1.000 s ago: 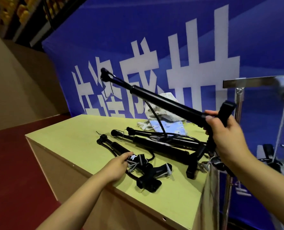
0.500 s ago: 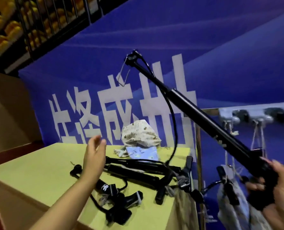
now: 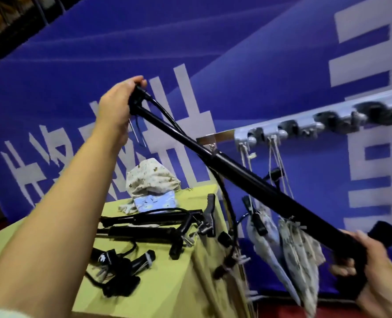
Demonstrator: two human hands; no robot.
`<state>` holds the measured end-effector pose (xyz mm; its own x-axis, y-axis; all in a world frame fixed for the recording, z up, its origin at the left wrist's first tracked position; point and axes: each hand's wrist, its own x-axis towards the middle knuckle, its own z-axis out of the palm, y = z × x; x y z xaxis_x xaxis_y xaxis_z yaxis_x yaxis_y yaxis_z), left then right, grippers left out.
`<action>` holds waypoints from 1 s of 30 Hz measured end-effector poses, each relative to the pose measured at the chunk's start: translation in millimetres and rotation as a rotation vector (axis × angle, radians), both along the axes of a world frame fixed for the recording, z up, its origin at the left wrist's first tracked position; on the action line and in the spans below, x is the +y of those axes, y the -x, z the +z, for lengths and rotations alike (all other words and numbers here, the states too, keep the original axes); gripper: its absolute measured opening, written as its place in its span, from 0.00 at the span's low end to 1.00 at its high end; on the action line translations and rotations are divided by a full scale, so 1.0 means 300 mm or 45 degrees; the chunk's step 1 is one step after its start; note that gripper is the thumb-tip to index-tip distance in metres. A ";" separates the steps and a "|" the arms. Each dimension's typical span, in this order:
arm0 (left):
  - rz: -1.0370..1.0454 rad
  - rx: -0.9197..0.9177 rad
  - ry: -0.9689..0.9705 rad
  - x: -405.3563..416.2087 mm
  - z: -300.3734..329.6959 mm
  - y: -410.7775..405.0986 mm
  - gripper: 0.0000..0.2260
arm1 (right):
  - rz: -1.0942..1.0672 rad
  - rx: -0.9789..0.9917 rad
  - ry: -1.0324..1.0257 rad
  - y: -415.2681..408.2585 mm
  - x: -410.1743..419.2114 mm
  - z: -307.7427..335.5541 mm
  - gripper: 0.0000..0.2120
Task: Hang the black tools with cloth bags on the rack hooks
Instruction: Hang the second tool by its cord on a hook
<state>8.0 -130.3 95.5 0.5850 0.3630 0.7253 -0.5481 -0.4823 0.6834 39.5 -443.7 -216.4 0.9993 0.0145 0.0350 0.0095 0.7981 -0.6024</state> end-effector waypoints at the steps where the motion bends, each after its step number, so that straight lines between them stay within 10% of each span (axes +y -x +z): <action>1: -0.003 -0.020 0.006 -0.011 -0.004 -0.006 0.12 | -0.031 0.013 -0.002 0.018 0.004 -0.003 0.16; 21: 0.196 0.269 -0.442 -0.322 -0.188 -0.094 0.16 | -0.120 -0.017 -0.065 0.124 0.085 0.037 0.11; 26: -0.100 0.259 -0.172 -0.355 -0.228 -0.069 0.09 | 0.026 0.092 -0.117 0.119 0.080 0.021 0.12; 30: -0.919 0.054 0.218 -0.368 -0.261 -0.029 0.13 | 0.707 0.282 -0.479 0.092 0.054 0.016 0.21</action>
<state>16.8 -240.5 17.3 0.7469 -0.0165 0.6647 -0.6600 0.1032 0.7442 12.0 -427.6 -211.7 0.8320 0.5508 -0.0655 -0.5501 0.8041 -0.2253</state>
